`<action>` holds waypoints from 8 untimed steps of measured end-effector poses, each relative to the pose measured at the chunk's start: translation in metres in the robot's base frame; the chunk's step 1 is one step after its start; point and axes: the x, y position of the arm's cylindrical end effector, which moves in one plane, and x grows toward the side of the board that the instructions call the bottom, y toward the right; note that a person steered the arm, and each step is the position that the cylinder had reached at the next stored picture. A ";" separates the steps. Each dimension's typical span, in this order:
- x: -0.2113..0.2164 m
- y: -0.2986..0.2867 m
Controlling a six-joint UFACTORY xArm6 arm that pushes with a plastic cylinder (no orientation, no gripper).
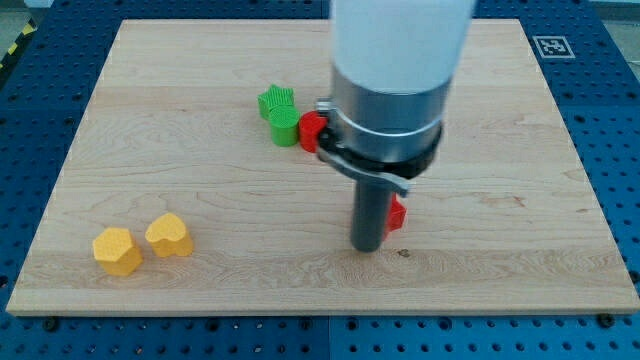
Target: Move the red star closer to blue cube
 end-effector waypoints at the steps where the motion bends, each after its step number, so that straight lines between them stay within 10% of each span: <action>1: 0.000 0.023; 8: -0.019 0.003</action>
